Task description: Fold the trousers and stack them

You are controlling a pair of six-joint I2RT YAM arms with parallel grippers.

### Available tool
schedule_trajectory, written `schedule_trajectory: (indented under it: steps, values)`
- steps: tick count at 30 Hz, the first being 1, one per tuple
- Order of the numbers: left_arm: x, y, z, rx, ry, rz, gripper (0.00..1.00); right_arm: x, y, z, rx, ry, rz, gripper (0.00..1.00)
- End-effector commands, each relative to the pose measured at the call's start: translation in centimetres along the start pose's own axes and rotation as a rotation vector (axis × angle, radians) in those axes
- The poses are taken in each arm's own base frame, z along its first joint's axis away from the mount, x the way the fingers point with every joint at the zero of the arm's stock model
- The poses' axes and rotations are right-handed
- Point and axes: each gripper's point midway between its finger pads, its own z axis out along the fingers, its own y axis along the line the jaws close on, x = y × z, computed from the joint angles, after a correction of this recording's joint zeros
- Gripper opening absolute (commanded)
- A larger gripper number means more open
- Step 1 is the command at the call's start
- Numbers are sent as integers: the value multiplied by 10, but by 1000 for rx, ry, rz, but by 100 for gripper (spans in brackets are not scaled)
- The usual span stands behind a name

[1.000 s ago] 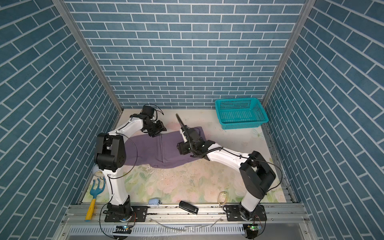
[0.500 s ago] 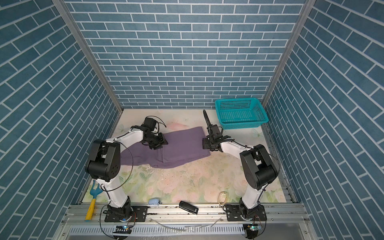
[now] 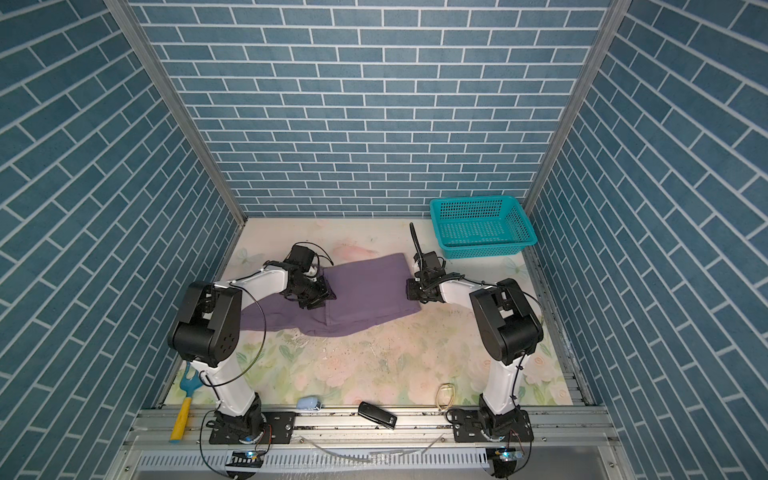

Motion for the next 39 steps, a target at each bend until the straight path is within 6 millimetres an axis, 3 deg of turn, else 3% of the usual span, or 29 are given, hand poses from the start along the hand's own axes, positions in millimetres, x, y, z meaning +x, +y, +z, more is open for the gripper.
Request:
schedule_trajectory:
  steps: [1, 4, 8, 14, 19, 25, 29, 32, 35, 39]
  values:
    - [3, -7, -3, 16, -6, 10, 46, 7, -7, -1, 29, 2, 34, 0]
    - [1, -22, -12, 60, -15, 31, 49, 0, -22, -20, 119, -30, 44, 0]
    - [-1, -44, -32, 113, -33, 66, 52, -14, -45, -63, 225, -90, 54, 0]
    - [1, -53, -52, 132, -46, 92, 54, -22, -84, -131, 369, -156, 97, 0]
    - [13, -45, -60, 128, -40, 103, 54, -23, -113, -186, 495, -197, 144, 0]
    - [21, -16, -73, 67, -61, 71, 55, -35, -135, -254, 614, -280, 158, 0]
    - [19, 6, -88, -7, -81, 59, 54, -55, -132, -288, 679, -294, 111, 0]
    - [14, 25, -99, -90, -125, 43, 53, -73, -122, -299, 655, -331, 124, 0]
    - [10, 42, -106, -143, -145, 8, 48, -91, -104, -300, 587, -377, 135, 0]
    - [10, 49, -99, -153, -120, -10, 35, -110, -60, -287, 524, -401, 31, 0]
